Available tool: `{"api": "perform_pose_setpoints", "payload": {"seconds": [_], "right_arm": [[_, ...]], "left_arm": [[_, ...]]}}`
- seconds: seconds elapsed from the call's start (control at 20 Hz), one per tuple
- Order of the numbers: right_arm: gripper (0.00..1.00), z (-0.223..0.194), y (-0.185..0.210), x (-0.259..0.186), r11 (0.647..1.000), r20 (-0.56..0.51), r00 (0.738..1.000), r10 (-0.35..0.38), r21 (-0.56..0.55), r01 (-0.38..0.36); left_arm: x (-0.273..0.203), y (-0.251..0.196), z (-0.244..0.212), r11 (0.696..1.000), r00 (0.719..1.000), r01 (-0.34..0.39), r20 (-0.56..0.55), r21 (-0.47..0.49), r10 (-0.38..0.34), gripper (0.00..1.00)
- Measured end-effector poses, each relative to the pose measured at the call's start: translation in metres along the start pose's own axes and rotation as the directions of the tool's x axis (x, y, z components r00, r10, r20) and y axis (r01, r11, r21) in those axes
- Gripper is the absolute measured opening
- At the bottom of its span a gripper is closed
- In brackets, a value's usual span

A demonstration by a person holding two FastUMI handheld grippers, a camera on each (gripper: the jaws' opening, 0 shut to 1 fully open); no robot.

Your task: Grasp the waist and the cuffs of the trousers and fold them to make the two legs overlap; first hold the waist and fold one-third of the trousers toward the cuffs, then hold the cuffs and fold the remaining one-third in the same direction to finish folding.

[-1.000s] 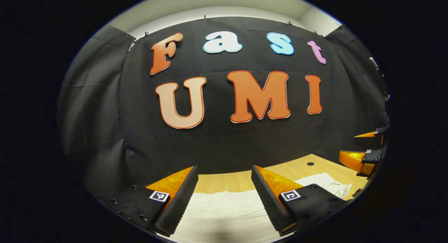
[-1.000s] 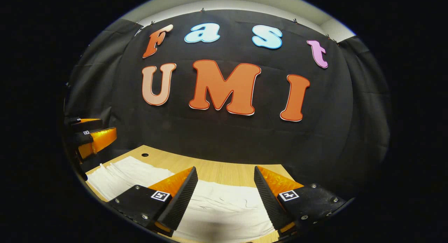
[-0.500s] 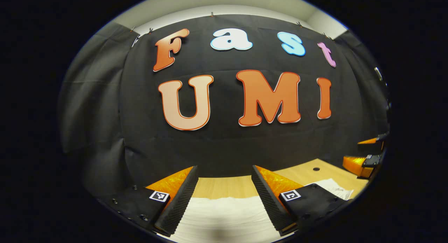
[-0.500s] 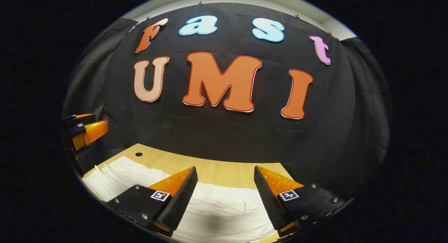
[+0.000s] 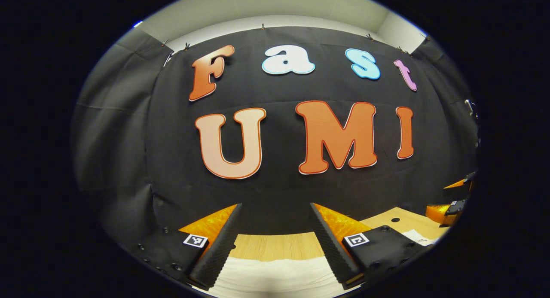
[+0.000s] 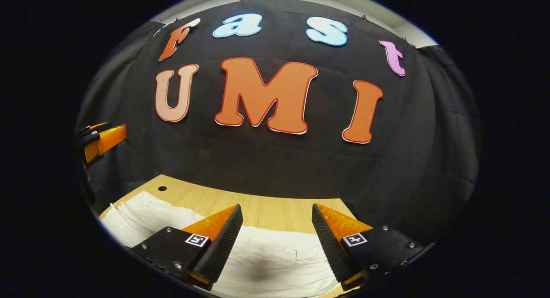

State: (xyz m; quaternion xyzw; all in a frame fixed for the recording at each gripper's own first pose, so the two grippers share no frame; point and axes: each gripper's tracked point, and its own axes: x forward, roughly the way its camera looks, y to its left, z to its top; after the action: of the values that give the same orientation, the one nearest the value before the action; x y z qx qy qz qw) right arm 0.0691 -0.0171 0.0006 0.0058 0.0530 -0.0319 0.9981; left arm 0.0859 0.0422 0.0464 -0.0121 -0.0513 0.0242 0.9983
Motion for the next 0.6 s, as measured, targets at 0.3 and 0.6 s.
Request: {"api": "perform_pose_setpoints", "payload": {"seconds": [0.3,0.6], "right_arm": [[0.97,-0.036,-0.005,-0.004,0.999,-0.117,0.993,-0.01,0.034,0.015],[0.97,-0.041,-0.016,-0.009,0.996,-0.156,0.987,-0.026,0.076,0.038]], "left_arm": [[-0.009,0.025,-0.042,1.0,0.992,-0.02,-0.126,0.022,0.023,1.0],[-0.027,0.059,-0.079,0.994,0.962,-0.094,-0.263,-0.05,0.078,1.0]]}}
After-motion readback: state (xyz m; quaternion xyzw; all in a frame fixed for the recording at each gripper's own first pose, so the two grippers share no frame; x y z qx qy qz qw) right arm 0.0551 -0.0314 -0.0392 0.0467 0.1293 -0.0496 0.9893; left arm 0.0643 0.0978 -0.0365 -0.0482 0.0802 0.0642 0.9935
